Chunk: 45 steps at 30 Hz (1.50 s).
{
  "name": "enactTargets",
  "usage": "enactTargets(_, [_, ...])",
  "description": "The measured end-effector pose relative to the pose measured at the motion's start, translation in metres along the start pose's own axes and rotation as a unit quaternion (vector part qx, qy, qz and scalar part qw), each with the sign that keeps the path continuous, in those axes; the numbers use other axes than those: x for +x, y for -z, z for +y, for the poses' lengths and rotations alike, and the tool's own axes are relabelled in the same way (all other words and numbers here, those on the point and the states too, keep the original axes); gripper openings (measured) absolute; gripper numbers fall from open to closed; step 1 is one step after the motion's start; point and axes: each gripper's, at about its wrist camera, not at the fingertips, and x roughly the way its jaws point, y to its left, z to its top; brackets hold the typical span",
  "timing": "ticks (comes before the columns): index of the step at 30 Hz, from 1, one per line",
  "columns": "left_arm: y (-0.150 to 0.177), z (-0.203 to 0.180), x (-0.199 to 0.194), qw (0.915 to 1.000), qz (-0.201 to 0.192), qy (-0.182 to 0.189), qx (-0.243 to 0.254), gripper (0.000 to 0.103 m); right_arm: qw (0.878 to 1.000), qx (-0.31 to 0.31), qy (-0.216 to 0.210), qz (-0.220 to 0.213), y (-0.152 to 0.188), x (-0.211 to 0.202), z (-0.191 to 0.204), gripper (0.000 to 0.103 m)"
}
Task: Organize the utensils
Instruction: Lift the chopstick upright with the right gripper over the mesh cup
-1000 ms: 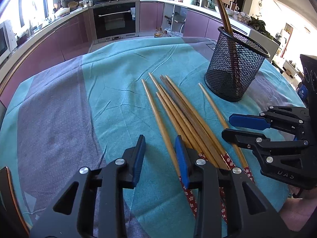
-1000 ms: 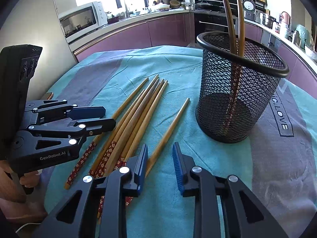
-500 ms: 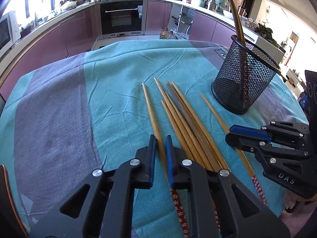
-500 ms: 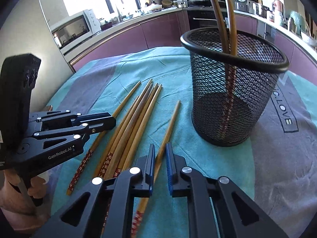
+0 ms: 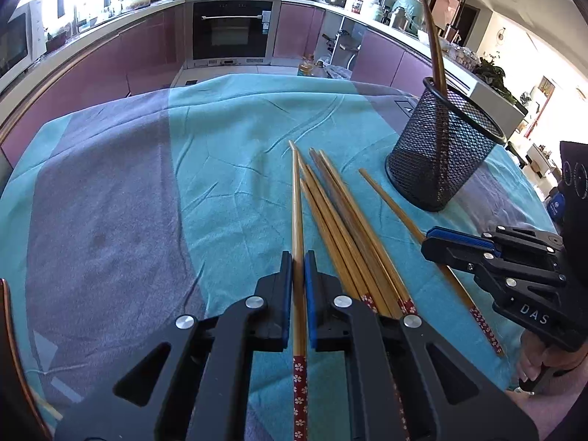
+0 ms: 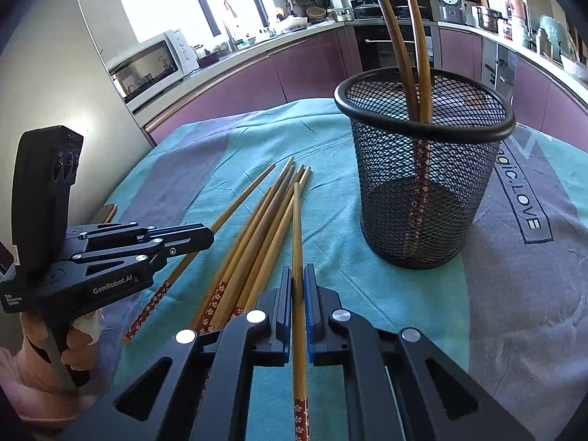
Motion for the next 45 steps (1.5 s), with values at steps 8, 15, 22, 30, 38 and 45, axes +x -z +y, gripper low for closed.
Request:
enactTargets(8, [0.013,-0.005,0.0,0.9997,0.011,0.008,0.022,0.008,1.0,-0.019,-0.008,0.012,0.002,0.006,0.008,0.006])
enactTargets(15, [0.009,-0.004,0.008,0.999,0.021,0.01,0.038,0.01,0.999,-0.025,0.009,0.023,0.0,0.017,0.009,0.007])
enactTargets(22, [0.0,-0.003,0.015,0.9987,0.025,0.014,0.041,0.009,1.0,-0.023,0.007,0.019,0.0,0.015,0.01,0.006])
enactTargets(30, [-0.004,-0.009,-0.002,0.9991,0.001,0.019,0.039,0.008,0.999,-0.029,-0.004,-0.024,-0.004,-0.02,0.009,0.006])
enactTargets(38, [-0.021,-0.018,-0.058,0.9947,-0.067,0.056,0.054,0.008,0.995,-0.016,-0.012,-0.097,-0.015,-0.071,-0.003,0.006])
enactTargets(45, [-0.035,-0.026,-0.102,0.9873,-0.119,0.087,0.059,0.008,0.989,-0.005,-0.019,-0.146,-0.025,-0.105,-0.013,0.006])
